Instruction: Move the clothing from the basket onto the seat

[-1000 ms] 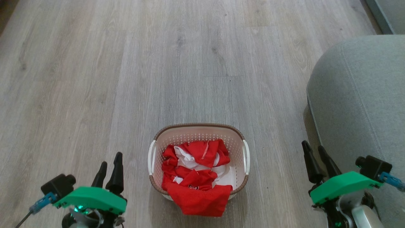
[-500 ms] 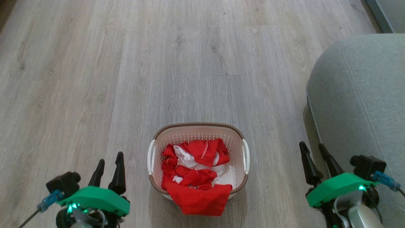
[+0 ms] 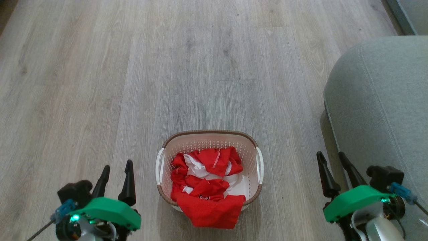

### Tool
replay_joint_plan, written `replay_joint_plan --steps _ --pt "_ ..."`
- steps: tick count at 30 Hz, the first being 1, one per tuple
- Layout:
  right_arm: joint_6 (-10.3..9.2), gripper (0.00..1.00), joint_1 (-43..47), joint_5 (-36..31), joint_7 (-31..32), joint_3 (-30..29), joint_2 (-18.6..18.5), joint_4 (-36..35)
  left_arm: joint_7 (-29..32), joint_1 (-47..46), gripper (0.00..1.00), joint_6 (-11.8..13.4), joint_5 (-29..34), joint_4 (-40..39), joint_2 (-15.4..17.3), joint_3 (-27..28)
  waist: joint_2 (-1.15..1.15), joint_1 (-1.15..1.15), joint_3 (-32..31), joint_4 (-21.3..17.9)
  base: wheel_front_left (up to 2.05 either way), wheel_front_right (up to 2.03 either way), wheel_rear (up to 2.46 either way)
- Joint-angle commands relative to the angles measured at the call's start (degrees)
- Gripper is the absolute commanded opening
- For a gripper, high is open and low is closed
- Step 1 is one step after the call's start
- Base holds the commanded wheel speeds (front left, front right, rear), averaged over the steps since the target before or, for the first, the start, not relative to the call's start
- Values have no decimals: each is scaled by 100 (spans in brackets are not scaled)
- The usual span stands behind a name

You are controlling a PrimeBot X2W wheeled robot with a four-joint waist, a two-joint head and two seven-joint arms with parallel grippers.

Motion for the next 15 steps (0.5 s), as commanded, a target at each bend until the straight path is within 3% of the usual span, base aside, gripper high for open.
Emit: replay_joint_plan --steps 1,15 --pt "-1 100 -271 -177 -103 100 -120 -146 -105 -169 100 19 208 -214 65 100 0 0 -1 1 0 0 0" --pt "-1 100 -366 -276 -357 440 -290 62 -356 -170 100 4 1121 -175 76 71 0 0 0 3 0 0 0"
